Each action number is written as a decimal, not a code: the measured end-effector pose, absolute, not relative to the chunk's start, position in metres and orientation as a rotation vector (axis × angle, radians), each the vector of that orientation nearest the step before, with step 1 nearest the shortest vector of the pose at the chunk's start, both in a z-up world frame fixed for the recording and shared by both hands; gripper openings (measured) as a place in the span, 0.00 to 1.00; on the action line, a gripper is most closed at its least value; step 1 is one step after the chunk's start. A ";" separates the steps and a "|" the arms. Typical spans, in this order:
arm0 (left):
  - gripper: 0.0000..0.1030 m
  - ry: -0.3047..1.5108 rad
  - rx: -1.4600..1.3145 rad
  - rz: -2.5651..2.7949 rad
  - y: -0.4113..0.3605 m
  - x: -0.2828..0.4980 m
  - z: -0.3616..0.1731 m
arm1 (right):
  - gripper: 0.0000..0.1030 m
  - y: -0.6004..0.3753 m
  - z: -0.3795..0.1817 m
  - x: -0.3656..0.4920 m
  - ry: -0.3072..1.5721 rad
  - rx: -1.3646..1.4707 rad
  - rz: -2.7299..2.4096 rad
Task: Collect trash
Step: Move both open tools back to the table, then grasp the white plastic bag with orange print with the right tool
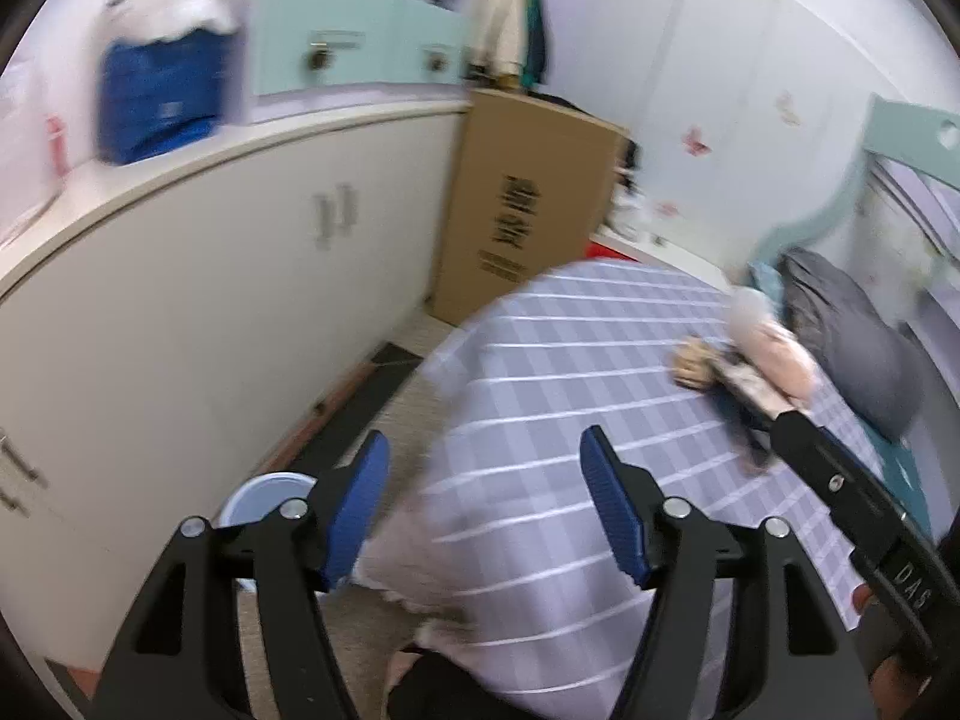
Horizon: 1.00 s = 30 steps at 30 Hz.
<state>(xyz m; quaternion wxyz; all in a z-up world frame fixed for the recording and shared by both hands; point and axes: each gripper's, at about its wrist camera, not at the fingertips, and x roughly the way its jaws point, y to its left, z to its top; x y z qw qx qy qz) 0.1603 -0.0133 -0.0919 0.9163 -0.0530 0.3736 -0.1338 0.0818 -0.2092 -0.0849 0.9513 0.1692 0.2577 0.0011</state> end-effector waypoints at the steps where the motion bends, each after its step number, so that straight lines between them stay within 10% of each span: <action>1: 0.64 0.776 -0.105 -0.302 -0.025 0.163 -0.090 | 0.78 -0.220 -0.086 0.077 0.520 0.352 -0.020; 27: 0.70 0.876 -0.053 -0.425 -0.162 0.247 -0.096 | 0.81 -0.369 -0.118 0.186 0.668 0.486 -0.047; 30: 0.70 0.899 -0.086 -0.430 -0.162 0.254 -0.102 | 0.54 -0.366 -0.122 0.192 0.684 0.483 0.001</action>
